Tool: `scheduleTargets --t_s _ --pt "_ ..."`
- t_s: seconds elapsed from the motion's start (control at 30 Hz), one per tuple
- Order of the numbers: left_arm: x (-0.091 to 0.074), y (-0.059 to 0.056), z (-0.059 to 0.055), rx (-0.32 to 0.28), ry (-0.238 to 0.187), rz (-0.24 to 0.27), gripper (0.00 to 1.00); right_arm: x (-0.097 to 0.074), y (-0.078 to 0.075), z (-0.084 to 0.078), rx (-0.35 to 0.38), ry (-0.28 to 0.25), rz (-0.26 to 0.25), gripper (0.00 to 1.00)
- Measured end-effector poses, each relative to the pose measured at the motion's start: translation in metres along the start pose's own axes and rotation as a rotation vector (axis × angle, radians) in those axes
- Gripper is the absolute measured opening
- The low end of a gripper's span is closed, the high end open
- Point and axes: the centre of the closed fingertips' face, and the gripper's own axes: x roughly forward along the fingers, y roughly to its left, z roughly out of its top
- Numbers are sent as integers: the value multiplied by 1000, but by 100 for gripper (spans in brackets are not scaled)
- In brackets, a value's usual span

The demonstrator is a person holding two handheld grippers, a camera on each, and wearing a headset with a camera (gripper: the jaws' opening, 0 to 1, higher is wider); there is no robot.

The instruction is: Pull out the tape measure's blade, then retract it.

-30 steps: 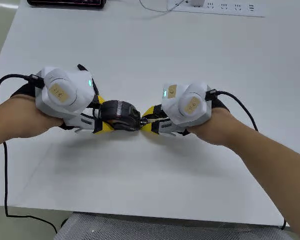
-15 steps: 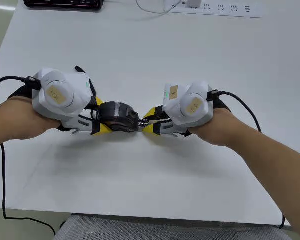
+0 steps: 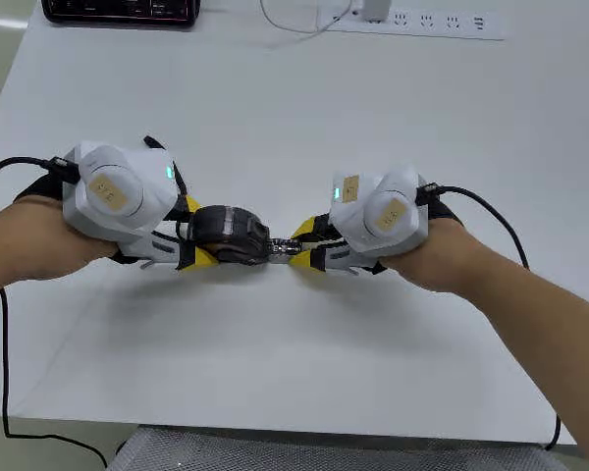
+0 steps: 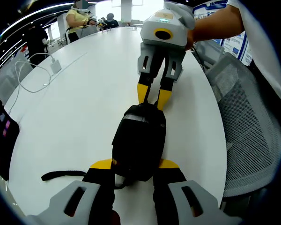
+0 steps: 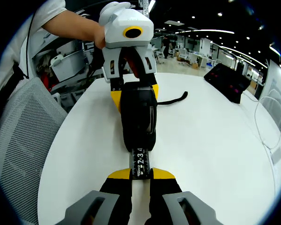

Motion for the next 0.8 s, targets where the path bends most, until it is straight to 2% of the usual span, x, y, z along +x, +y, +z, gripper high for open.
scheduleTargets --t_s 0.8 --pt "0 -1 1 -6 -3 1 27 -19 -2 -18 6 30 -20 9"
